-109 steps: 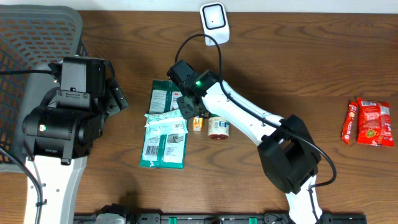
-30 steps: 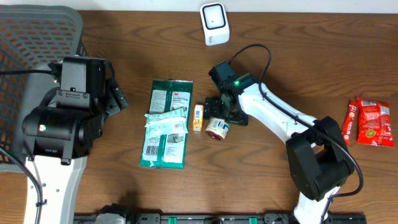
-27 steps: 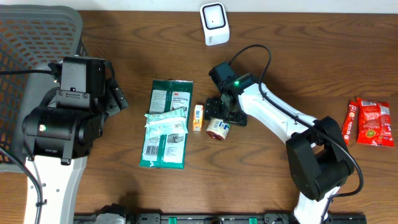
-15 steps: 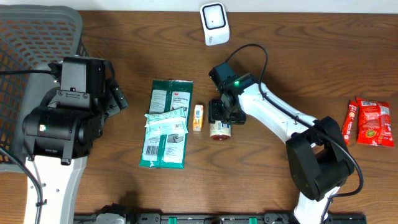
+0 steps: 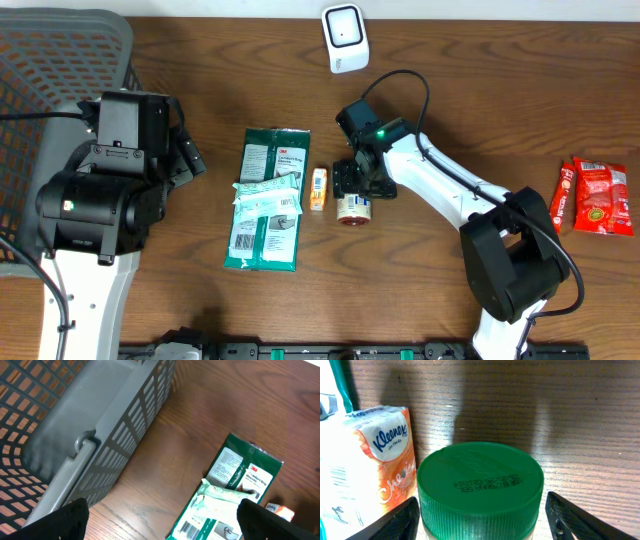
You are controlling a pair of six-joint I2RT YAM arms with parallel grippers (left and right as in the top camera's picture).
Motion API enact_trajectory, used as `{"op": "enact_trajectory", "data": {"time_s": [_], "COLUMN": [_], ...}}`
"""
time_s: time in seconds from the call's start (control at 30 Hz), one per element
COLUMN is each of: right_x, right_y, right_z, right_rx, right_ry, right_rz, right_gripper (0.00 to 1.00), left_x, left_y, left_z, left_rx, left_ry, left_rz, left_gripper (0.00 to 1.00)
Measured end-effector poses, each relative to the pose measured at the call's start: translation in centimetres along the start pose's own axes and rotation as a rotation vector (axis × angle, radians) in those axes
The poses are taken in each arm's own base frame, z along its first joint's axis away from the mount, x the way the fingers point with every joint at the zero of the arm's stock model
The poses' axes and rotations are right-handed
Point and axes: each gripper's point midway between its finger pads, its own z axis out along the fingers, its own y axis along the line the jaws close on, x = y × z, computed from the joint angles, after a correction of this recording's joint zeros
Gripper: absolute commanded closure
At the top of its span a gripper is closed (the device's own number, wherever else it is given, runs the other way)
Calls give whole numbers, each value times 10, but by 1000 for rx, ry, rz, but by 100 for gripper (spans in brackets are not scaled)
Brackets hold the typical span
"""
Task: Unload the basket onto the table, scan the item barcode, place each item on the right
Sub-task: 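Grasp the green-lidded jar with the right gripper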
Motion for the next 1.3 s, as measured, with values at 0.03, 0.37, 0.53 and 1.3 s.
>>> {"op": "enact_trajectory", "data": {"time_s": [0.03,0.37,0.53,1.3], "right_x": [0,-5,-15,-14], "right_y": [0,1,1,-6], "right_z": [0,1,1,9], "right_rx": [0,-2,1,21], "right_ry": [0,-25,-71,-82], "right_rz": [8,33,29,66], "right_gripper": [22,27,27,35], "left_x": [0,0,0,0], "left_y": [0,0,0,0], "left_z": [0,0,0,0], "left_rx": [0,0,0,0], "left_ry": [0,0,0,0], "left_rz": [0,0,0,0], "left_gripper": [5,5,6,5]}}
